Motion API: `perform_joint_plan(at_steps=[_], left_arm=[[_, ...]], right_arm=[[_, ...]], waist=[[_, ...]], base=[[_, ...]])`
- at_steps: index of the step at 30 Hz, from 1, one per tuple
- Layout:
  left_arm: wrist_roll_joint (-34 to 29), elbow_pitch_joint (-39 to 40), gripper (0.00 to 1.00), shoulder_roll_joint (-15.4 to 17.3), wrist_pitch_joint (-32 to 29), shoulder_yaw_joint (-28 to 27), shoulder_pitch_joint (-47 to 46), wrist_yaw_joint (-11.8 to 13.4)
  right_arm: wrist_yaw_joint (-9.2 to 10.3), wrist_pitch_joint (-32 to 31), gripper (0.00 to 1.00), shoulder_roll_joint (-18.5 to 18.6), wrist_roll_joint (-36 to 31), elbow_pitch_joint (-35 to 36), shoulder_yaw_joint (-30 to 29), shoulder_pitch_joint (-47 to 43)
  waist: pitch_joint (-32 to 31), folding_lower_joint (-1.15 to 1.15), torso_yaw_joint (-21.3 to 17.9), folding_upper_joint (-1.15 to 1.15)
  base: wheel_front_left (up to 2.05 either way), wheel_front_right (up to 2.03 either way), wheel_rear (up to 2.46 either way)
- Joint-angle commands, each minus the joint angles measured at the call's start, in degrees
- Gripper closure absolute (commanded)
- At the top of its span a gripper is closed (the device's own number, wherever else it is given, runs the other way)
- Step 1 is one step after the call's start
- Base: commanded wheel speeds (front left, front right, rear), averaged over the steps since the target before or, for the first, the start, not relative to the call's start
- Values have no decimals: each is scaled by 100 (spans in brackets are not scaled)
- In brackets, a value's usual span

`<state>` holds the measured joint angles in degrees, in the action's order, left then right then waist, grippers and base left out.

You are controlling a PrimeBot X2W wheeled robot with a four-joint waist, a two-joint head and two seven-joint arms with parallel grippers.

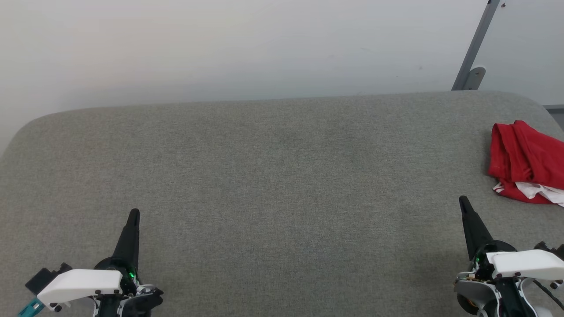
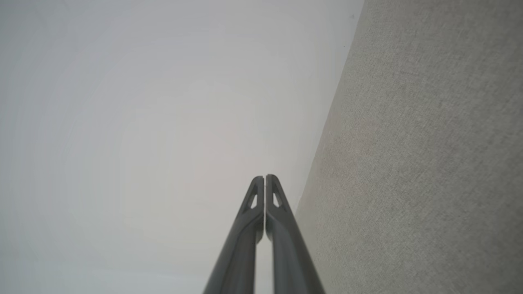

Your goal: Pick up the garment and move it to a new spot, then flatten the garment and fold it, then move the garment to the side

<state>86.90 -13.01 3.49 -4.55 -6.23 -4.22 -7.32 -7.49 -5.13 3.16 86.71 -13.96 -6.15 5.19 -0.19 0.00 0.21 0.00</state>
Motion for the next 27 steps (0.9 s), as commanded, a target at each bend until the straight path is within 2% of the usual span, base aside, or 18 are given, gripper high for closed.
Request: perform_joint_plan(at_steps=[1,14,27], left_arm=[[145,-16,100,-8,-52,6,-95,-27],[583,-115,100,-42,-192,8,-251,-30],[576,-116,100,-44,-197,-1,-243,-30]], right_arm=[[0,-54,100,-19,97,-1,-23,57],[0,-169,100,-34,584,-12,-50,140],[0,-155,100,-33,579,-12,-45,120]], waist=[[3,0,-2,0],[35,0,-20,0],[37,0,-21,0]], base=[[0,0,0],[0,0,0],[0,0,0]])
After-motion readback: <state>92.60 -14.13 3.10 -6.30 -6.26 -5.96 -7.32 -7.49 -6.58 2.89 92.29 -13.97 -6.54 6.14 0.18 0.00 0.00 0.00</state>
